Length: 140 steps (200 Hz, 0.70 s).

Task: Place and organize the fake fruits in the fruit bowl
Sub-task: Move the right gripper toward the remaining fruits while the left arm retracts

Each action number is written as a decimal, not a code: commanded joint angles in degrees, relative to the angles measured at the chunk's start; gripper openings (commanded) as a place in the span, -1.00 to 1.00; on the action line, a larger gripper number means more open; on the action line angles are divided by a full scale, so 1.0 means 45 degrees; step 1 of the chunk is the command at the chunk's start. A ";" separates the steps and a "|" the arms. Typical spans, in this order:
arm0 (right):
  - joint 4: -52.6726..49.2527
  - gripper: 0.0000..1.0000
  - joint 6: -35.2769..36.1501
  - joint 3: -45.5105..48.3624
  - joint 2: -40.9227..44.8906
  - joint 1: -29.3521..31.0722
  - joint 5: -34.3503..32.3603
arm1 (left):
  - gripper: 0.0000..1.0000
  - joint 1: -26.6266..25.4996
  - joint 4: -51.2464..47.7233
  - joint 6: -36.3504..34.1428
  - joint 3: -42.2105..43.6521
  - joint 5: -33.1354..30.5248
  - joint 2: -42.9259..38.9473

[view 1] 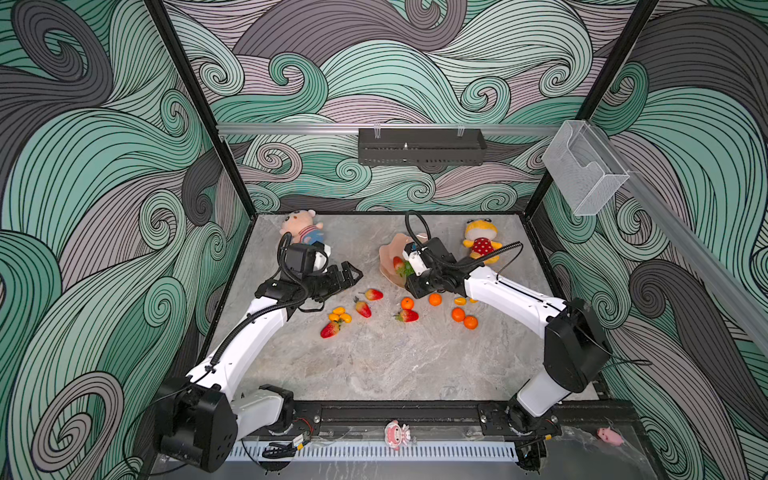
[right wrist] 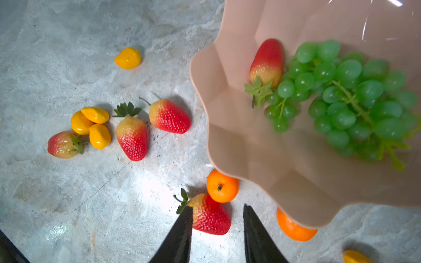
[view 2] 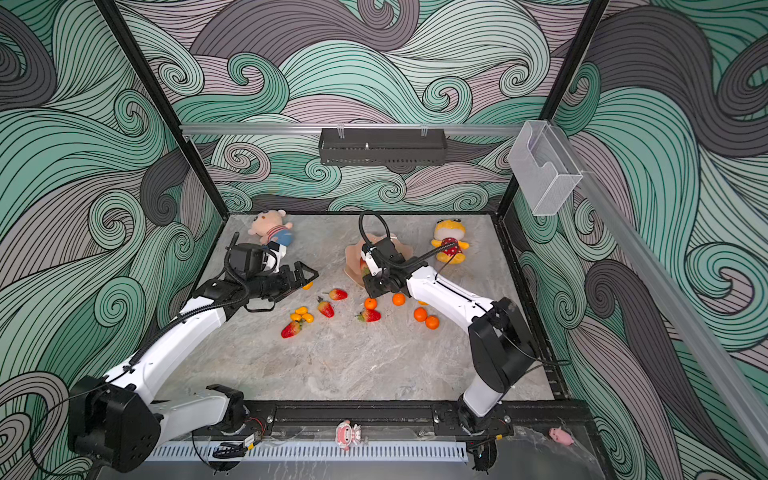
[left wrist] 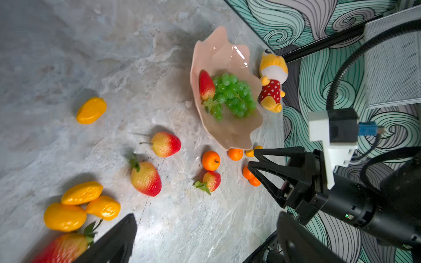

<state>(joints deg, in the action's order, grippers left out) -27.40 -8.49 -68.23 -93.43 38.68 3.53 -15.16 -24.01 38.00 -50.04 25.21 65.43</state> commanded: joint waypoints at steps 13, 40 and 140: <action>0.0294 -0.25 -0.0277 0.0972 0.0698 0.0810 -0.0533 | 0.97 0.0015 -0.0627 -0.0113 0.1131 -0.0410 -0.1664; -0.0031 -0.23 0.1101 0.0996 0.0550 0.1498 -0.0451 | 0.97 0.0012 -0.0093 0.0327 0.2219 0.0124 -0.2584; -0.2497 -0.19 0.5361 -0.1454 -0.1521 0.2055 -0.0638 | 0.97 0.0496 -0.0227 0.2057 0.3478 -0.0514 -0.4291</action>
<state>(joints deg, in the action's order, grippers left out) -33.91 9.63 -72.18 -98.13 47.44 1.26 -14.74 -24.88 44.97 -34.52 25.43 48.71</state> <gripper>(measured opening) 0.413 0.986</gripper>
